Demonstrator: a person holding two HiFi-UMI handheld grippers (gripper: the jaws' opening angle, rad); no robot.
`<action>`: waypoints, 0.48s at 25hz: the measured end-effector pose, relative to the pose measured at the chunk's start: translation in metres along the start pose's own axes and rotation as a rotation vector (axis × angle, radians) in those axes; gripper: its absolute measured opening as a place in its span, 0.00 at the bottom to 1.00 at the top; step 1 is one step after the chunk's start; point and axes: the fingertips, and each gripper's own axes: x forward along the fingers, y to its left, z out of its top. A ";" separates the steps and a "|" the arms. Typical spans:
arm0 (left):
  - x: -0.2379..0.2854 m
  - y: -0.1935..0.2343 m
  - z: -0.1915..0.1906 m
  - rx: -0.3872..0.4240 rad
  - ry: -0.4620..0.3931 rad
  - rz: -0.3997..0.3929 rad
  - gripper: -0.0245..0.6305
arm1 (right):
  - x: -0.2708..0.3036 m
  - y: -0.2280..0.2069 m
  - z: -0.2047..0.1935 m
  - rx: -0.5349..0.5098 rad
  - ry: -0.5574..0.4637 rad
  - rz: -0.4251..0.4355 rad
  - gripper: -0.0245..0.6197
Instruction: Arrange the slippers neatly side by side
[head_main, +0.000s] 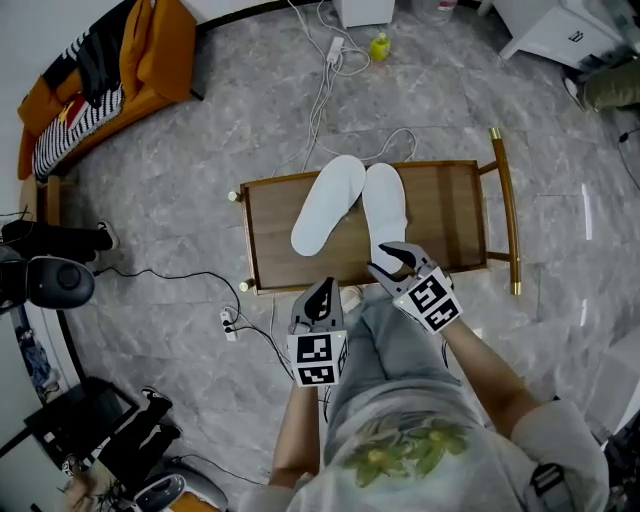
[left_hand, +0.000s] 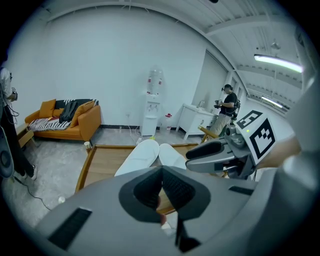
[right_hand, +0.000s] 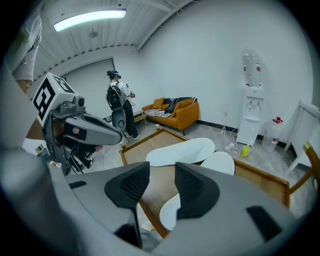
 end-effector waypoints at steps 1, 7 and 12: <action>-0.002 -0.001 0.000 0.001 0.001 0.000 0.06 | 0.001 0.005 0.002 0.005 -0.003 0.005 0.29; -0.006 0.000 0.004 0.000 -0.010 0.002 0.06 | 0.012 0.009 0.004 0.030 0.016 -0.014 0.29; -0.005 0.010 0.003 -0.007 -0.018 0.012 0.06 | 0.028 -0.001 0.011 0.152 0.010 -0.048 0.29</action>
